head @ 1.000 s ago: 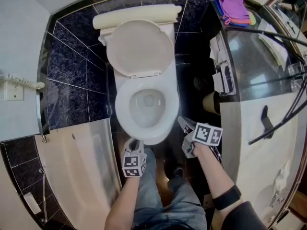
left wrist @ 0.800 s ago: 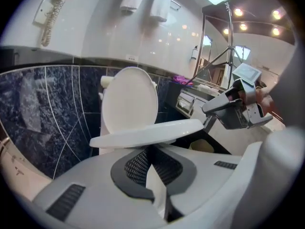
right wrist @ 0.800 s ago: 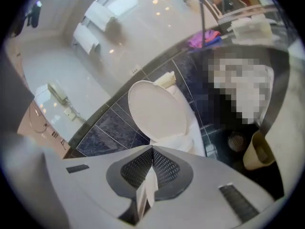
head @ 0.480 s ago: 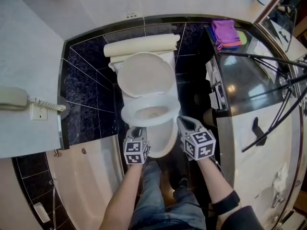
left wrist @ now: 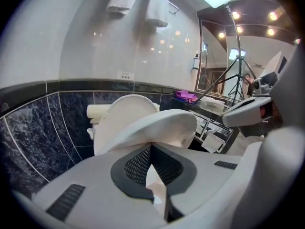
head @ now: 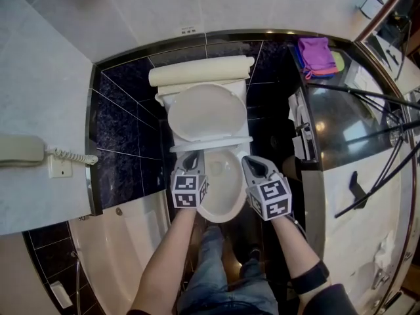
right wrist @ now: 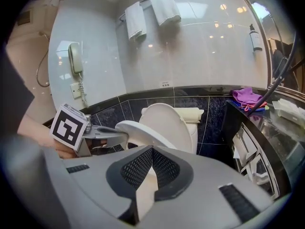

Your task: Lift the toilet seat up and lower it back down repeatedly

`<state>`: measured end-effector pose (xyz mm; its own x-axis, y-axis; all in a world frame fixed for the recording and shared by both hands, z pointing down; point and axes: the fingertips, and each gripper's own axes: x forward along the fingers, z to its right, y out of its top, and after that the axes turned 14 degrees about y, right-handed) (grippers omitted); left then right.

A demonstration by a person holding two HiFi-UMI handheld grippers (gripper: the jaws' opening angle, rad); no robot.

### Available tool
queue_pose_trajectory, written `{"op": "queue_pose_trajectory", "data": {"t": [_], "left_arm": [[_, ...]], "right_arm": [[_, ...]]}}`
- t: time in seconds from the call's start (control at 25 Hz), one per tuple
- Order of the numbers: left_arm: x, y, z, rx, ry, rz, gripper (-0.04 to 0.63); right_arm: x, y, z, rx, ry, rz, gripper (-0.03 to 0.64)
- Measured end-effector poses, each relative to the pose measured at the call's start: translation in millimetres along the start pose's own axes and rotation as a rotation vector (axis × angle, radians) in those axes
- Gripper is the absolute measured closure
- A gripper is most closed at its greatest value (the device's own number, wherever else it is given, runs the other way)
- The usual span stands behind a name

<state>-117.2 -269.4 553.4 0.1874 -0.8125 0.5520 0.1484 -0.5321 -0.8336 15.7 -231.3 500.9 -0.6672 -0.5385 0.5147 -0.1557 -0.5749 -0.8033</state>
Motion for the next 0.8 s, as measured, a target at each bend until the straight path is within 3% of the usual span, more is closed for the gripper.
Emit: {"op": "queue_pose_trajectory", "data": {"t": [0.44, 0.8], "left_arm": [[68, 52, -25, 0.046, -0.001, 0.049, 0.604], [86, 55, -47, 0.052, 0.019, 0.033, 0.604]], "right_arm": [[24, 6, 18, -0.017, -0.015, -0.014, 0.6], [41, 14, 14, -0.018, -0.005, -0.031, 0.6]]}}
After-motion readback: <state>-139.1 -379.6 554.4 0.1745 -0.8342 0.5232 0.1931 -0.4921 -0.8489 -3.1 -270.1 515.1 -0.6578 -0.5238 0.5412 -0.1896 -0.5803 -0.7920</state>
